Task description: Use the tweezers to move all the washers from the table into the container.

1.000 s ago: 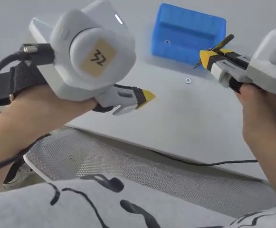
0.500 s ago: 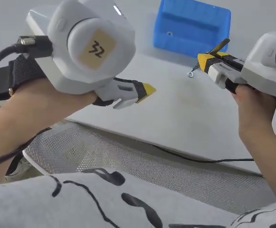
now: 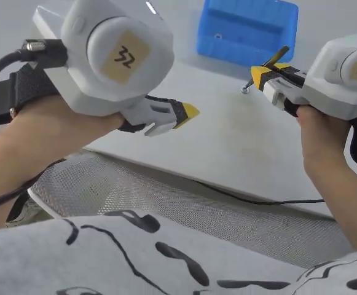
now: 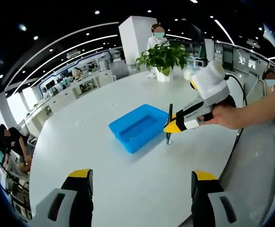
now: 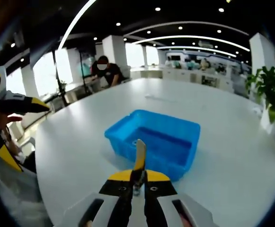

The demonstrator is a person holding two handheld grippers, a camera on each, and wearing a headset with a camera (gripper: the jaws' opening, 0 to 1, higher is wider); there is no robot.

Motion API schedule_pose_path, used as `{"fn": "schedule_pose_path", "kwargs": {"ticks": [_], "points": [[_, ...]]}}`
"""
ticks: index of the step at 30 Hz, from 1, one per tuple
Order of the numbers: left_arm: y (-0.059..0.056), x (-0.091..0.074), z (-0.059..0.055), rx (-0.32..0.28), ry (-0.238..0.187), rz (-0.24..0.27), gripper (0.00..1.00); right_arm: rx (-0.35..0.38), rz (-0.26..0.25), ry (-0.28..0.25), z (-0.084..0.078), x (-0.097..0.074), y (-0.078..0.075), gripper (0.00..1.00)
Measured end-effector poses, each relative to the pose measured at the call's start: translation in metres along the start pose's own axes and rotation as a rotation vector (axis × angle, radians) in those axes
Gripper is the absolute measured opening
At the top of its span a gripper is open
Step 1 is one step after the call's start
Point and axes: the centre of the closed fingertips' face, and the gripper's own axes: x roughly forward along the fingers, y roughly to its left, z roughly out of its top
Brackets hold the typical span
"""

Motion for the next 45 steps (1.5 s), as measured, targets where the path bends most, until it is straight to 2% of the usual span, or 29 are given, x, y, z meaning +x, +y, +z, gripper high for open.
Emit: {"fn": "schedule_pose_path", "kwargs": {"ticks": [9, 14, 21, 30, 32, 36, 40, 45], "points": [[-0.005, -0.001, 0.006, 0.011, -0.014, -0.001, 0.87, 0.024, -0.021, -0.012, 0.003, -0.003, 0.001, 0.03], [-0.005, -0.006, 0.009, 0.019, -0.020, 0.005, 0.87, 0.020, -0.026, 0.001, 0.005, -0.006, 0.004, 0.03], [-0.002, -0.011, 0.012, 0.025, -0.032, 0.016, 0.86, 0.092, 0.000, 0.058, 0.006, -0.008, 0.003, 0.03], [0.000, -0.012, 0.014, 0.028, -0.038, 0.027, 0.86, 0.056, 0.024, 0.009, 0.032, -0.020, 0.004, 0.03], [0.001, -0.012, 0.015, 0.031, -0.041, 0.031, 0.85, 0.069, 0.040, -0.008, 0.041, -0.023, 0.006, 0.03], [0.003, -0.013, 0.017, 0.024, -0.052, 0.031, 0.87, 0.052, 0.034, -0.053, 0.059, -0.028, 0.005, 0.03], [0.003, -0.014, 0.018, 0.020, -0.058, 0.032, 0.87, 0.052, 0.016, -0.095, 0.076, -0.030, -0.003, 0.03], [0.004, -0.015, 0.020, 0.022, -0.061, 0.041, 0.87, 0.053, -0.018, -0.124, 0.087, -0.023, -0.023, 0.03]]}}
